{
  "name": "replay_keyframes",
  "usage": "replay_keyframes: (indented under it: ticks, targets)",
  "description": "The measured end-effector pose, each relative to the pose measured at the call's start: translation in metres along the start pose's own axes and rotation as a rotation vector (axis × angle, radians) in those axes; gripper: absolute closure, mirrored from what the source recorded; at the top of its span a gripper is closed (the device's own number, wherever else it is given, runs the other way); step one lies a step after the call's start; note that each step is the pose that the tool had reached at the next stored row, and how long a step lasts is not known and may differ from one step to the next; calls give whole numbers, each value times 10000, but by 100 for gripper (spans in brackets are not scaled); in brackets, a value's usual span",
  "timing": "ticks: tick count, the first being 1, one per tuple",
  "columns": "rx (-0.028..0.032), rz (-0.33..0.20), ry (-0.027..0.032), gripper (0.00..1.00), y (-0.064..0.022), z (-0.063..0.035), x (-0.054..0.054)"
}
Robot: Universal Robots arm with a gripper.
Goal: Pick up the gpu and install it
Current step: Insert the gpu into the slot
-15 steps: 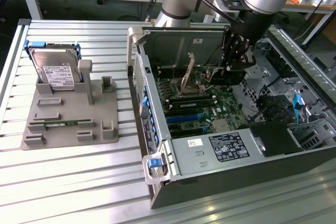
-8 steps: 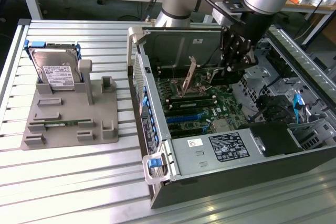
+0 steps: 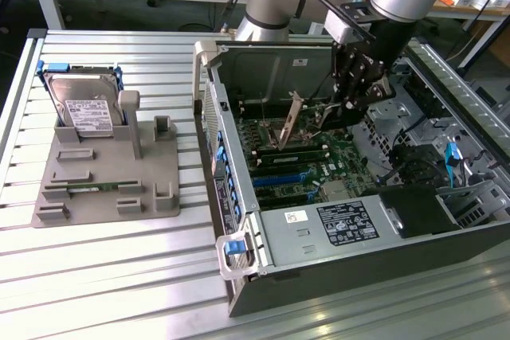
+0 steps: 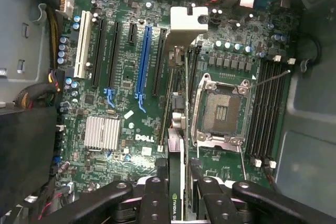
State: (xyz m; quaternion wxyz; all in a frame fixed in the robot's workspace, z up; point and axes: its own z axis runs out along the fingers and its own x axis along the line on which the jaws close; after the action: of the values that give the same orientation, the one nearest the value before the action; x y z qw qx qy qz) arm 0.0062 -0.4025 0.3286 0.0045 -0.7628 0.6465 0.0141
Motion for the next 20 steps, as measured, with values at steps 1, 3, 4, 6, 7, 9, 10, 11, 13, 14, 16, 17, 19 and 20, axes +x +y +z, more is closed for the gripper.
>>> replay_keyframes:
  ticks: [1, 3, 4, 6, 7, 9, 10, 11, 13, 14, 16, 17, 19, 20]
  targets:
    - [-6, -219, 2, 74, 0, 1, 0]
    - [-9, -377, 2, 74, 0, 6, 0]
    - [-4, -148, 0, 74, 0, 10, 0]
    - [15, 525, -7, 74, 0, 25, 1]
    - [29, 1077, -13, 74, 0, 41, 1]
    - [39, 1473, -11, 74, -1, 56, 1]
    - [42, 1598, -9, 74, -1, 60, 2]
    - [43, 1662, -8, 74, 1, 62, 2]
    - [45, 1668, -11, 74, 1, 64, 2]
    - [45, 1668, -10, 74, 1, 63, 2]
    - [45, 1667, -11, 74, 1, 63, 2]
    - [45, 1668, -11, 74, 2, 64, 1]
    - [45, 1668, -12, 74, 28, 76, -1]
    - [45, 1668, -12, 74, 48, 89, -2]
